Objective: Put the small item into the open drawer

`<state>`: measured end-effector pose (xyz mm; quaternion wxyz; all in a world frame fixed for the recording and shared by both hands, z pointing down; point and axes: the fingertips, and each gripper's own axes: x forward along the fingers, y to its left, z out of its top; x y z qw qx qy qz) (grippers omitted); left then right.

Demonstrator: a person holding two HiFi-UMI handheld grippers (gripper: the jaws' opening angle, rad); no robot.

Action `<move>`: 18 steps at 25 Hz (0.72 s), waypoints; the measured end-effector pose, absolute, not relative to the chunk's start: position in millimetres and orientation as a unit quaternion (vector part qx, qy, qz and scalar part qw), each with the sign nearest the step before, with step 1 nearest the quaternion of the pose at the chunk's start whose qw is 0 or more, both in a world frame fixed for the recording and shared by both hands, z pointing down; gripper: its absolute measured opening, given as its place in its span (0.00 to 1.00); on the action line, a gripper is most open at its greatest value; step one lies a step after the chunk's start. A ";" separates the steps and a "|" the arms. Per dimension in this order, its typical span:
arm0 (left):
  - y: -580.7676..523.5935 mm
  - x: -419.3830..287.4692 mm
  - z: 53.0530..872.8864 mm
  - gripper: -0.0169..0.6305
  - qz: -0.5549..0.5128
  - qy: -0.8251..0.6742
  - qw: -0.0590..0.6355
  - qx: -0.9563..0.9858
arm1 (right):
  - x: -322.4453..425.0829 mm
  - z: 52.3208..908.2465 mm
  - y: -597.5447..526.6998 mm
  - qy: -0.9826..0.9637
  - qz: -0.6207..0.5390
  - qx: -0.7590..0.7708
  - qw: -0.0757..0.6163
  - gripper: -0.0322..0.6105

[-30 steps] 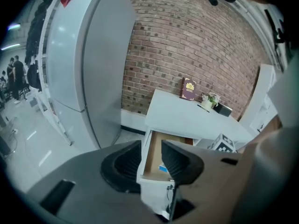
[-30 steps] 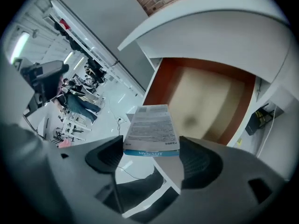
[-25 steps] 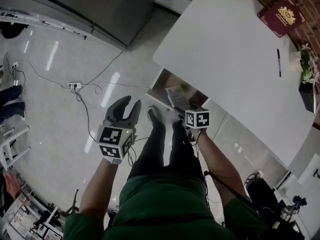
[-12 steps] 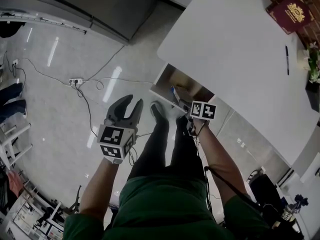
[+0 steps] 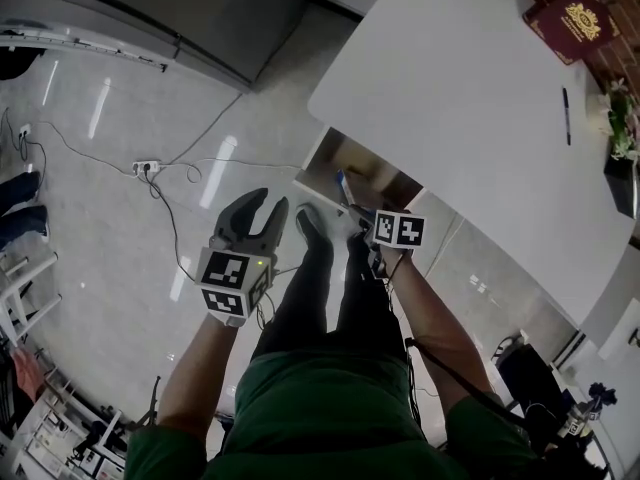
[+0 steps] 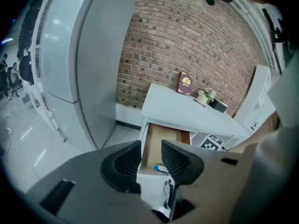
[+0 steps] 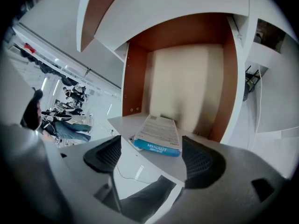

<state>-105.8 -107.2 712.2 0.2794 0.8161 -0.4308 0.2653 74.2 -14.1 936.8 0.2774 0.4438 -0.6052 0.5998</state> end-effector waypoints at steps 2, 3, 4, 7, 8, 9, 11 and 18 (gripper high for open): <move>-108.7 -104.0 709.1 0.22 0.262 -0.431 0.277 0.818 | 73.3 926.6 -14.8 -0.613 0.594 0.444 0.272 0.68; -109.2 -102.2 706.6 0.22 0.261 -0.431 0.278 0.818 | 72.6 920.7 -15.4 -0.617 0.592 0.444 0.268 0.68; -109.1 -99.6 703.0 0.22 0.260 -0.428 0.280 0.819 | 71.8 914.6 -16.1 -0.622 0.588 0.444 0.265 0.68; -111.8 -92.4 690.1 0.22 0.255 -0.426 0.279 0.822 | 68.6 894.5 -20.8 -0.640 0.572 0.442 0.262 0.67; -113.8 -90.7 685.7 0.22 0.251 -0.427 0.276 0.824 | 67.2 886.6 -23.5 -0.649 0.562 0.440 0.263 0.67; -116.3 -89.7 681.5 0.22 0.246 -0.429 0.272 0.826 | 65.7 877.9 -26.7 -0.661 0.548 0.439 0.266 0.66; -121.5 -88.5 672.9 0.22 0.235 -0.435 0.261 0.829 | 63.3 857.2 -34.7 -0.695 0.499 0.433 0.282 0.62; -131.1 -85.3 640.1 0.22 0.215 -0.449 0.244 0.832 | 67.1 764.5 -76.4 -0.809 0.294 0.422 0.285 0.25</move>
